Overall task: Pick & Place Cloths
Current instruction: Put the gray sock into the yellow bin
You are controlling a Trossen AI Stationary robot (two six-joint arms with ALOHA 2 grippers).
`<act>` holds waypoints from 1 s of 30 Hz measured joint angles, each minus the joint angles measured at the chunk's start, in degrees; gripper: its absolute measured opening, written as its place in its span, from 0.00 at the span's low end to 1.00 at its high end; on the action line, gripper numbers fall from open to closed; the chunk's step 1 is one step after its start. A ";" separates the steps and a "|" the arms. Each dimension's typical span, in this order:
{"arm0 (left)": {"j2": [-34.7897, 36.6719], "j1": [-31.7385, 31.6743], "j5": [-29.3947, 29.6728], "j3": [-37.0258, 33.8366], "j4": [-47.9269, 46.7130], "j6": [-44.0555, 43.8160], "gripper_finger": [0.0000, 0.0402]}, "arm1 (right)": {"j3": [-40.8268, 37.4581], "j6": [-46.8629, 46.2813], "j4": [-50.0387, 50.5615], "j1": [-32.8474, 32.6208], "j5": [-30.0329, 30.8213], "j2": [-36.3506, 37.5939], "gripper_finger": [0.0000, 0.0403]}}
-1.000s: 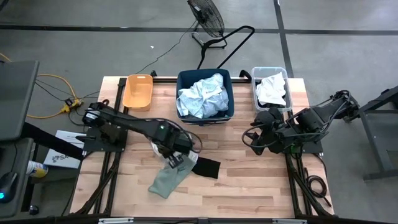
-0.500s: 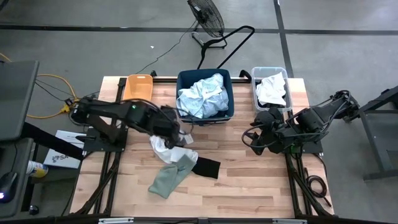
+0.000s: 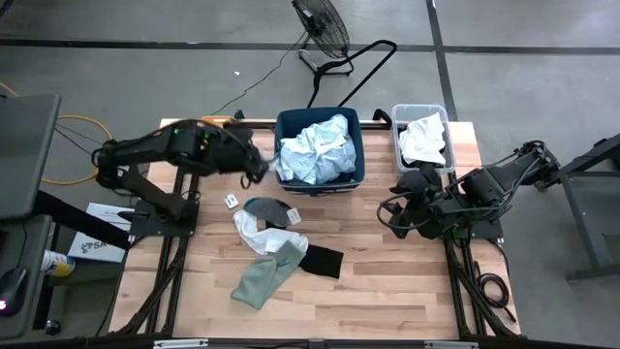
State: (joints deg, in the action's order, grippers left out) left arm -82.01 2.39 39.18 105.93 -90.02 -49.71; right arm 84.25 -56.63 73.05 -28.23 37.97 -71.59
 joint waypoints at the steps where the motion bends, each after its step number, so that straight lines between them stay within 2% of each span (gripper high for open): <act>1: 0.27 -1.25 0.97 0.00 -0.02 0.86 0.00 | 0.00 -0.10 -0.04 -0.02 0.37 0.00 0.53; 9: 0.87 -14.21 2.24 0.02 0.00 10.86 0.00 | 0.00 -2.13 -0.10 0.22 1.10 0.00 0.53; 18: 0.85 -31.24 -0.84 -0.19 0.05 21.00 0.00 | 0.00 -4.62 -0.30 0.26 3.02 0.00 0.53; 23: 0.74 -38.92 -2.80 -4.89 0.03 22.50 0.00 | 0.00 -5.04 -0.30 0.26 3.89 0.00 0.53; 30: 0.74 -46.14 -4.11 -15.51 0.74 22.92 0.00 | 0.00 -5.08 -0.26 0.26 4.32 0.00 0.53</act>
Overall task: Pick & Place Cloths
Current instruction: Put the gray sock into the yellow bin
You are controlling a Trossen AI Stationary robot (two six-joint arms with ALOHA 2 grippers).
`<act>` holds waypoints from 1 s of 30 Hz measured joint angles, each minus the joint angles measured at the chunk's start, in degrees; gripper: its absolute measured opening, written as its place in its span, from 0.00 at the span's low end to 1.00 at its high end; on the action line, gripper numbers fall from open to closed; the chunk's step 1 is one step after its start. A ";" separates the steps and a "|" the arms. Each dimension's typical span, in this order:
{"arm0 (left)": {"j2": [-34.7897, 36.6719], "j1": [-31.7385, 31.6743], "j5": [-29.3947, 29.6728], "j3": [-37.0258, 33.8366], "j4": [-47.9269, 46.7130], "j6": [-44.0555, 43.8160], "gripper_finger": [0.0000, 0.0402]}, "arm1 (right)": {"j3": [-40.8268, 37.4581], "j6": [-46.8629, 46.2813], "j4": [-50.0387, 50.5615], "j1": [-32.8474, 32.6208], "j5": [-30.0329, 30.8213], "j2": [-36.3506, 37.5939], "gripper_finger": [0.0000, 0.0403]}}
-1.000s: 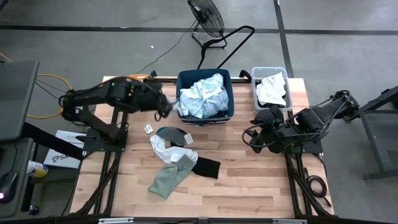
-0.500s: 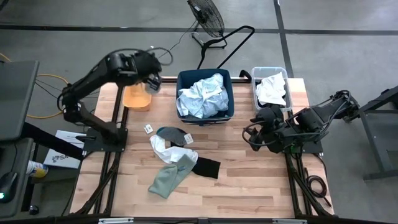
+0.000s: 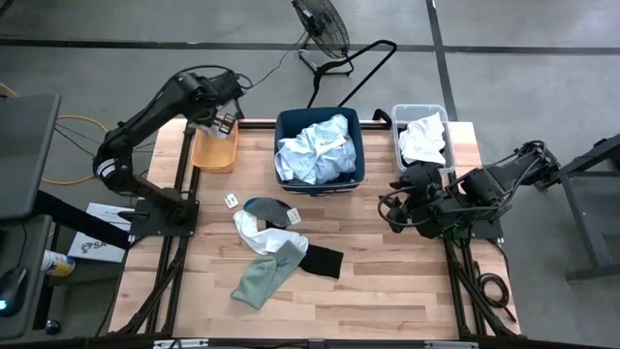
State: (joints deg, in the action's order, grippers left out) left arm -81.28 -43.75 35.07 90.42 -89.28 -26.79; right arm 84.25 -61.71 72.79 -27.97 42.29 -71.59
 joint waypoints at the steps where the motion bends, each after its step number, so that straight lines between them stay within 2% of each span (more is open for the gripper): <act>1: 0.00 -0.71 0.00 -1.45 0.19 0.00 0.00 | 0.00 0.00 -0.02 0.00 0.33 0.00 0.53; 7: -0.02 -3.63 -1.53 -9.42 4.14 1.23 0.00 | 0.01 0.02 0.02 0.00 2.25 0.01 0.53; 12: -0.04 -4.00 -3.49 -15.12 11.84 2.50 0.00 | 0.00 0.26 0.15 0.00 2.57 0.00 0.53; 30: -0.33 -5.05 -5.28 -29.50 26.79 -0.52 0.00 | 0.00 0.33 0.22 0.00 2.51 0.00 0.53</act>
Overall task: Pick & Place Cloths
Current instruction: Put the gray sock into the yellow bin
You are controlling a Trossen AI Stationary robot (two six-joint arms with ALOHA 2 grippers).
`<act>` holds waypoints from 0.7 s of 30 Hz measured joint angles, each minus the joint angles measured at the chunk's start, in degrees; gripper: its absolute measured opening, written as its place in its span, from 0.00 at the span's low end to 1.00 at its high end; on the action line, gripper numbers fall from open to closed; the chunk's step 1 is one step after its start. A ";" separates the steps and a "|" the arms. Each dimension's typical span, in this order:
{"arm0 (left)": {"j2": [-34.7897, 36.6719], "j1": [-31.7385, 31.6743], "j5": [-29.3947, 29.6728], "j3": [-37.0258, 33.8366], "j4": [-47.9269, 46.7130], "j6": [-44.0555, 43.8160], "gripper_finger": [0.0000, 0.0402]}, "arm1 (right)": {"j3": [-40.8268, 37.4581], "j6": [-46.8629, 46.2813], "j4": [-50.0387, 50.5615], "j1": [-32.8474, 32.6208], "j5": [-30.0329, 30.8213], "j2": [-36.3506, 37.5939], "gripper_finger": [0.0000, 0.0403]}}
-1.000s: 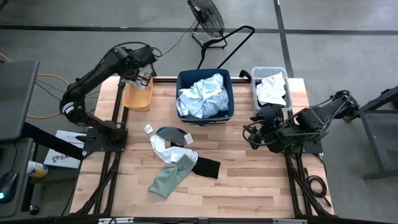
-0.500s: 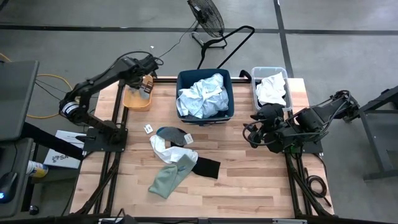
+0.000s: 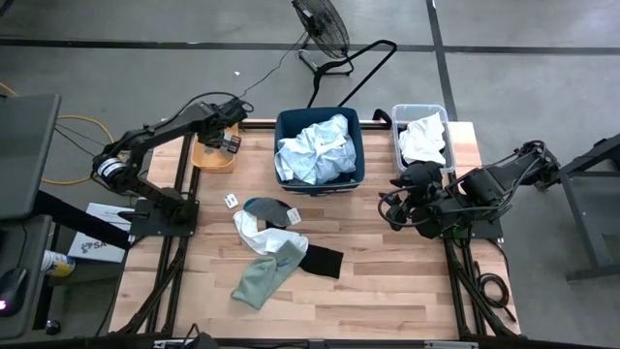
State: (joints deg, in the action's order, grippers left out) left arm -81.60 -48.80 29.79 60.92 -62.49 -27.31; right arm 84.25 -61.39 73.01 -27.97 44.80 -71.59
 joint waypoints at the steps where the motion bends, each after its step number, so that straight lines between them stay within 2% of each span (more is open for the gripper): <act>1: 0.00 -0.02 -0.64 -0.57 0.33 -0.03 0.00 | 0.00 0.00 0.00 0.00 -0.12 0.00 0.53; 6: 0.00 0.00 -1.48 -2.21 0.50 -1.92 0.00 | 0.00 -0.08 -0.04 0.00 -0.22 0.00 0.53; 9: 0.00 0.00 -1.56 -2.31 0.30 -1.95 0.04 | 0.00 -0.09 -0.27 0.00 -0.86 0.00 0.53; 13: 0.00 0.03 -1.56 -2.31 -0.47 -1.95 0.19 | 0.00 -0.17 -0.44 0.00 -1.87 0.00 0.53; 21: 0.00 0.05 -3.43 0.28 -3.54 -1.38 0.55 | 0.00 -1.30 -0.44 0.00 -3.39 0.01 0.53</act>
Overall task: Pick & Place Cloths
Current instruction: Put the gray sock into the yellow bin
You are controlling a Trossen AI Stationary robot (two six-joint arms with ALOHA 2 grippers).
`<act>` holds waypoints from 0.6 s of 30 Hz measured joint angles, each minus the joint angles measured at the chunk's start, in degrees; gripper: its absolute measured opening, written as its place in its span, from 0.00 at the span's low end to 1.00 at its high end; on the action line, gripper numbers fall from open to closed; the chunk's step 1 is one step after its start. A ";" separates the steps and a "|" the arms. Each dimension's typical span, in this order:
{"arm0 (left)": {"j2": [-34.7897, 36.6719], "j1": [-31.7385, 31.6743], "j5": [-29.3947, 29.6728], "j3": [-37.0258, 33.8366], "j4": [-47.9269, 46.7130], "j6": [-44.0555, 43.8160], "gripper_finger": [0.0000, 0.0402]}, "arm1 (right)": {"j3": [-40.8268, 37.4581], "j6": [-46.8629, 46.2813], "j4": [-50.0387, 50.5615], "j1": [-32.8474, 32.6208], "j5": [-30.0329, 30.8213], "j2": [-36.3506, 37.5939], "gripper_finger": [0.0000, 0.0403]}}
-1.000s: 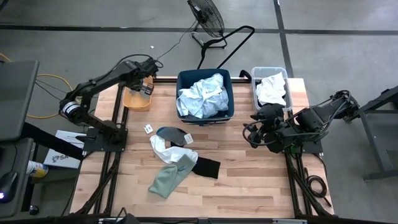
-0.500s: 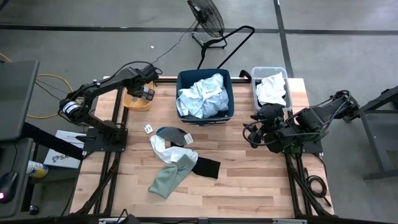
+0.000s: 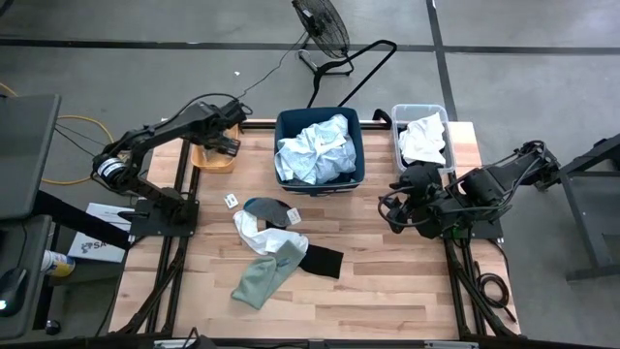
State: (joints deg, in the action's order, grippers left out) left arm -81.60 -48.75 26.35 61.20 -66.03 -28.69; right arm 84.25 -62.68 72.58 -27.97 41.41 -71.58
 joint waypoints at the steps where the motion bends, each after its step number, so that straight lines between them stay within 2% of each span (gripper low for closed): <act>1: 0.01 0.00 -1.45 0.83 -0.71 0.73 0.58 | 0.00 -0.12 0.00 0.00 0.00 -0.02 0.53; 4: 0.61 0.12 -9.43 2.99 -1.53 4.53 0.65 | 0.00 -0.12 0.00 0.00 0.00 0.00 0.53; 8: 1.85 2.99 -21.40 3.44 -1.58 6.70 0.67 | 0.00 -0.21 0.00 0.00 0.00 -0.01 0.53; 12: 2.03 7.78 -25.13 3.44 -2.34 6.77 0.67 | 0.00 -0.25 0.00 0.00 -0.01 -0.02 0.53; 18: 2.01 16.76 -25.85 3.44 -1.41 2.40 0.67 | 0.00 -0.19 0.00 0.00 0.03 -0.02 0.53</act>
State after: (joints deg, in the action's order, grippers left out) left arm -79.59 -32.00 0.50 64.64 -67.44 -26.29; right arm 84.25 -62.87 72.58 -27.97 41.43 -71.59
